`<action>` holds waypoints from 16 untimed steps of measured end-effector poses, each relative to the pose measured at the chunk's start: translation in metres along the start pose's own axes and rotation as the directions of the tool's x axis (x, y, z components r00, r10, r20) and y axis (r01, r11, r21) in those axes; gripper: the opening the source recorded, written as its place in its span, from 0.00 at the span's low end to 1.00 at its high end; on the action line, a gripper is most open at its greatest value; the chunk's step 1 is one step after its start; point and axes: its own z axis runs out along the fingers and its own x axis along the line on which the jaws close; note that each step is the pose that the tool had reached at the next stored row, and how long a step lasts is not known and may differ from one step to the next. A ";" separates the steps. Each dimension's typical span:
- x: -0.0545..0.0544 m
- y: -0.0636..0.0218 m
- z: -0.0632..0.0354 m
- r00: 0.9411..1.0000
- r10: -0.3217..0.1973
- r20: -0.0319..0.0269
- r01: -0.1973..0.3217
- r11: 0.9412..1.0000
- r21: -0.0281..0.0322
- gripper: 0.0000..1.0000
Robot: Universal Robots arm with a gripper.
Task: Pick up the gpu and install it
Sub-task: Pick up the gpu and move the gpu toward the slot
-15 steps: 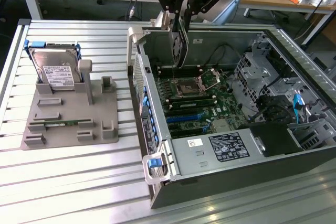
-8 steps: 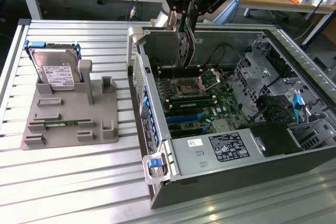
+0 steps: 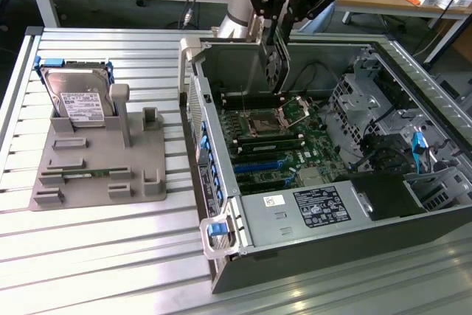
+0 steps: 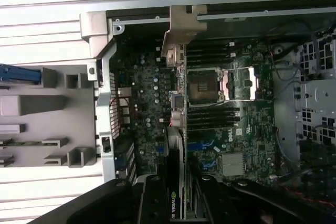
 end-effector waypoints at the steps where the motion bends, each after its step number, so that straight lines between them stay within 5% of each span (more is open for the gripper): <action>1: -0.003 0.0002 0.0001 1.000 0.000 0.000 0.000 1.000 0.000 0.26; 16: -0.045 0.0034 0.0013 1.000 0.000 0.000 0.000 1.000 0.000 0.26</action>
